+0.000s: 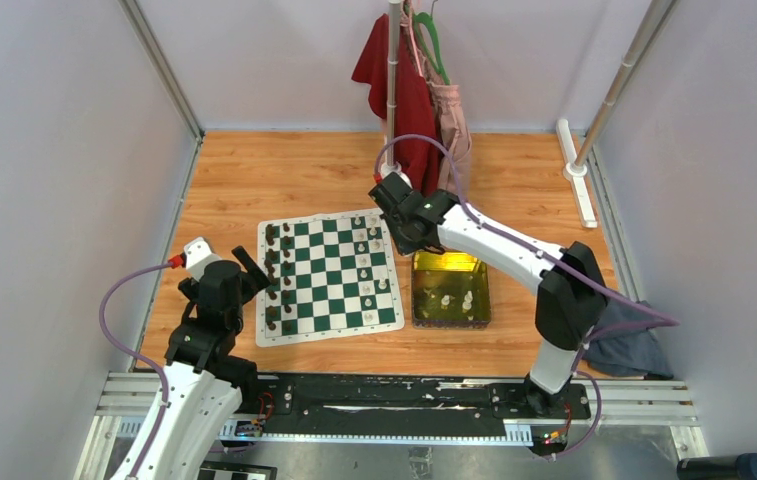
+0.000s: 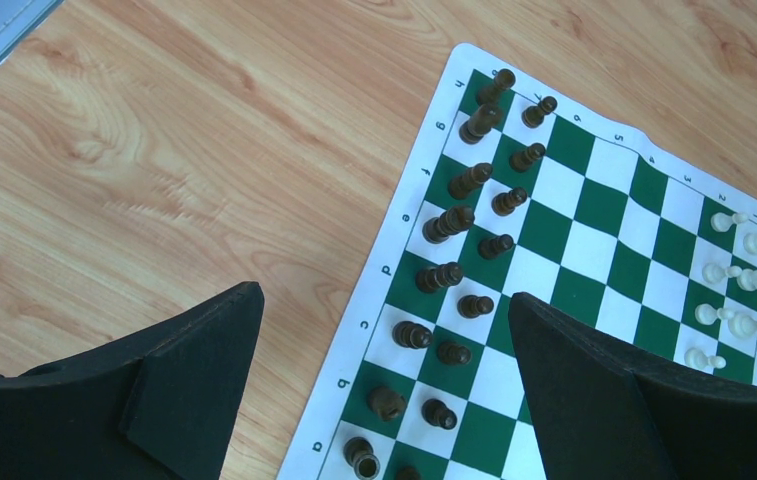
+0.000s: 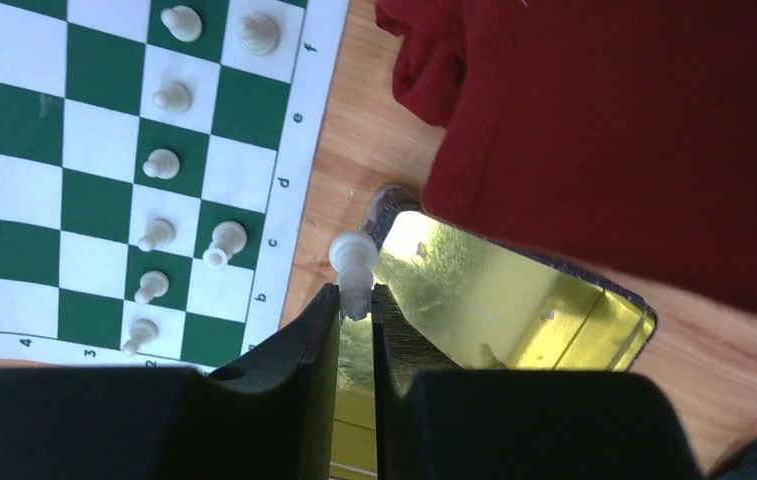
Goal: Set up the chess pieces on the board
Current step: Place the chess piece on the chessboard.
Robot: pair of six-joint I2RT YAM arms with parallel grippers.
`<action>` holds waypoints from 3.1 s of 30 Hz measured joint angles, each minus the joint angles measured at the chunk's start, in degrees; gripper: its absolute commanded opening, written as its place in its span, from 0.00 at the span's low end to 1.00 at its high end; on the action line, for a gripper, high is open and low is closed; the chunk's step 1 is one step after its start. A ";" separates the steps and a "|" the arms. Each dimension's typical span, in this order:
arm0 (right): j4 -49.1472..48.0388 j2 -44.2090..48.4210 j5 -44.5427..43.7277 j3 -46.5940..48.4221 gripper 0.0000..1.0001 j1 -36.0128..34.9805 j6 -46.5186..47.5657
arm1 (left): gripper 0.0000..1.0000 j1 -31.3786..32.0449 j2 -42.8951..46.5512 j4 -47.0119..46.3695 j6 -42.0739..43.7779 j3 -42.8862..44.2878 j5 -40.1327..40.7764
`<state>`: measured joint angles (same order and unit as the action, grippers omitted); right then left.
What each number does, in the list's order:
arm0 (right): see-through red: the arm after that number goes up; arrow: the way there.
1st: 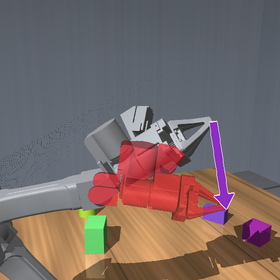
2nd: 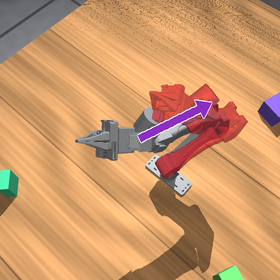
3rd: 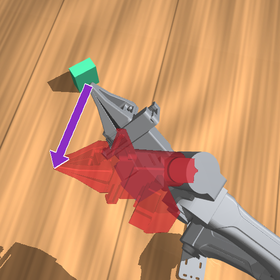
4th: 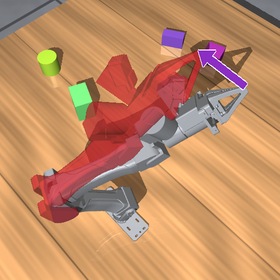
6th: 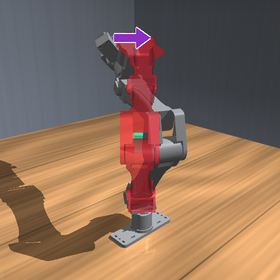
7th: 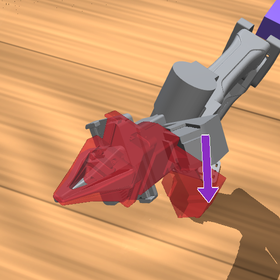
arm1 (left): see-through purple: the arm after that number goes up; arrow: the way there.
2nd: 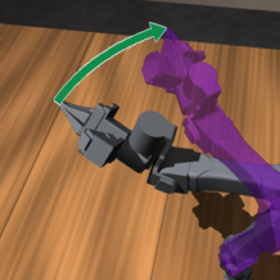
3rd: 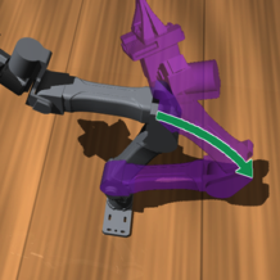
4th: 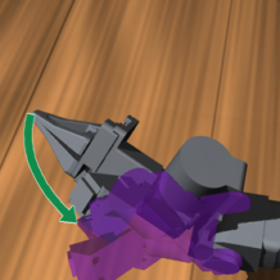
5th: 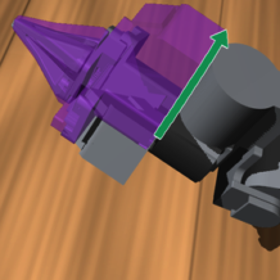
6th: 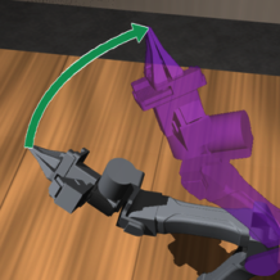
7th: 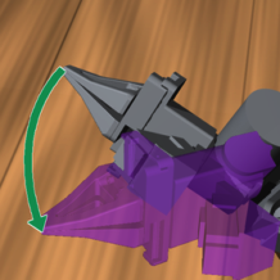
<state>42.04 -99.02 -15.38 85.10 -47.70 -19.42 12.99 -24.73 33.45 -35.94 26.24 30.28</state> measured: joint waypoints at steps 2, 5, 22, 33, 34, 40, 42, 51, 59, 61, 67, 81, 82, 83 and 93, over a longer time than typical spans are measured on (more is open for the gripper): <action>0.02 -1.64 0.37 1.57 0.01 -0.15 0.28 | 1.00 0.00 0.00 0.00 0.00 0.00 0.00; 0.00 -4.28 0.92 3.98 0.01 -0.35 0.85 | 1.00 0.00 -0.02 0.00 0.00 0.00 0.00; 0.02 -17.25 3.45 14.32 0.01 -0.57 2.84 | 1.00 0.00 -0.26 -0.02 0.00 0.00 -0.02; 0.02 -20.59 4.50 17.20 0.00 -0.57 3.19 | 1.00 0.00 -0.68 -0.24 0.04 0.00 -0.07; -0.02 -20.72 4.55 17.31 0.00 -0.59 3.23 | 1.00 0.00 -0.68 -0.28 0.04 0.00 -0.07; -0.02 -21.05 4.98 17.70 0.00 -0.59 3.50 | 1.00 0.00 -0.74 -0.37 0.04 0.00 -0.07; -0.02 -21.22 5.01 17.73 0.00 -0.59 3.54 | 1.00 0.00 -0.79 -0.37 0.07 0.00 -0.07; -0.07 -23.76 5.97 18.36 0.00 -0.57 3.63 | 1.00 0.00 -1.16 -0.39 0.24 0.00 -0.07; -0.09 -24.39 6.40 18.36 0.00 -0.59 3.65 | 1.00 0.00 -1.38 -0.42 0.26 0.00 -0.07; -0.09 -24.39 6.40 18.36 0.00 -0.59 3.63 | 1.00 0.00 -1.38 -0.42 0.26 0.00 -0.07; -0.13 -24.39 6.43 18.36 0.01 -0.59 3.65 | 1.00 0.00 -1.44 -0.42 0.33 0.00 -0.07; -0.24 -24.39 6.45 18.36 0.07 -0.59 3.65 | 1.00 0.00 -1.44 -0.42 0.46 0.00 -0.07; -0.24 -24.39 6.45 18.36 0.09 -0.59 3.65 | 1.00 0.00 -1.44 -0.42 0.44 0.00 -0.07; -0.24 -24.39 6.45 18.36 0.10 -0.59 3.65 | 1.00 0.00 -1.44 -0.42 0.44 0.00 -0.07; -0.26 -24.39 6.82 18.36 0.18 -0.59 3.85 | 1.00 0.00 -1.75 -0.42 0.46 0.00 -0.07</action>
<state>41.78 -123.42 -8.56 103.46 -48.29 -15.57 12.99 -26.48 33.04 -35.48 26.24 30.22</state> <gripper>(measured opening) 0.184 0.999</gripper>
